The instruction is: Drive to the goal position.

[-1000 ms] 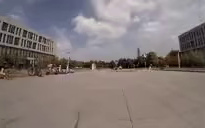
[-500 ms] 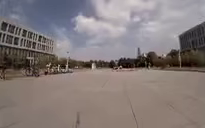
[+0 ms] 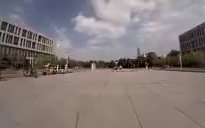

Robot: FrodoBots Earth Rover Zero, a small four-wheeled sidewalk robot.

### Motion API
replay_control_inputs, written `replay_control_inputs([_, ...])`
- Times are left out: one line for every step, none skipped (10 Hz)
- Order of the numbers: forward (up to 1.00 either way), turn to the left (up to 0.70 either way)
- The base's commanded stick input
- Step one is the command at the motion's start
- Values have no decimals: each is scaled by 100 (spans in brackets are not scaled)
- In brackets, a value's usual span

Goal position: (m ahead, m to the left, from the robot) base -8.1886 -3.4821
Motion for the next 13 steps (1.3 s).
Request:
replay_control_inputs([37, 0])
replay_control_inputs([29, 0])
replay_control_inputs([25, 0])
replay_control_inputs([19, 0])
replay_control_inputs([16, 0])
replay_control_inputs([12, 0])
replay_control_inputs([8, 0])
replay_control_inputs([12, 0])
replay_control_inputs([11, 0])
replay_control_inputs([11, 0])
replay_control_inputs([8, 0])
replay_control_inputs([6, 0])
replay_control_inputs([18, 0])
